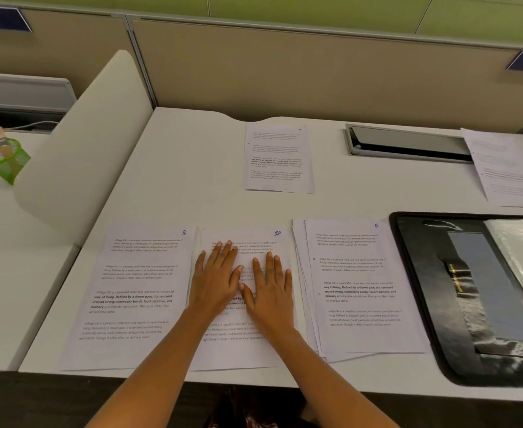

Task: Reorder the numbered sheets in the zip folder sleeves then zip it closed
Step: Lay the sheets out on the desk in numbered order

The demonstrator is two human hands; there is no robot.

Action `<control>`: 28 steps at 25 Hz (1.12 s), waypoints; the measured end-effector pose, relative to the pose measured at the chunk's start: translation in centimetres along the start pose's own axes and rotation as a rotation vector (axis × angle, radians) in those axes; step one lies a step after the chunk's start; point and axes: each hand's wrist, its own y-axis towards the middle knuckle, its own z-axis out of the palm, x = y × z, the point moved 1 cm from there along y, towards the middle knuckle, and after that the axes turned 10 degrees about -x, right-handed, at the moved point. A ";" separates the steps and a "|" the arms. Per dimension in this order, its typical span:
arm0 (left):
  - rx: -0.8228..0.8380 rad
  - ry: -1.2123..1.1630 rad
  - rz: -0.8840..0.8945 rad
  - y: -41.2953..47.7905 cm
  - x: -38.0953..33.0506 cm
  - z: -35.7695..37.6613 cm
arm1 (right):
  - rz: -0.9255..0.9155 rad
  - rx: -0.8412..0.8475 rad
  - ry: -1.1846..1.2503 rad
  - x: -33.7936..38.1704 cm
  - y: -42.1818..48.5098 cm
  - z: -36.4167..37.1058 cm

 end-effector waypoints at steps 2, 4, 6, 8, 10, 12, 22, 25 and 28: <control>-0.013 0.029 0.000 0.1 -0.1 -0.1 | -0.010 -0.039 0.049 -1.1 0.2 -1.0; -0.041 0.019 -0.018 0.1 -0.4 -0.1 | 0.005 -0.079 0.092 -2.8 0.8 -2.8; -0.082 -0.007 -0.051 0.5 -1.2 -0.2 | 0.059 -0.144 0.101 -5.2 1.6 -4.6; -0.111 -0.041 -0.053 1.4 -3.1 -0.3 | 0.170 -0.240 0.101 -8.8 2.3 -6.2; -0.111 -0.102 -0.009 2.6 -5.9 -0.2 | 0.284 -0.313 0.102 -12.6 2.8 -7.7; -0.071 -0.166 0.082 3.5 -9.2 0.3 | 0.393 -0.324 0.058 -16.0 3.0 -9.4; 0.195 -0.092 0.225 2.7 -15.8 4.3 | 0.580 -0.171 0.003 -22.9 3.1 -13.3; 0.213 -0.106 0.202 2.5 -16.1 4.2 | 0.600 -0.198 0.156 -23.2 3.4 -13.1; 0.212 -0.106 0.196 2.6 -16.2 4.1 | 0.626 -0.191 0.218 -23.1 3.5 -13.3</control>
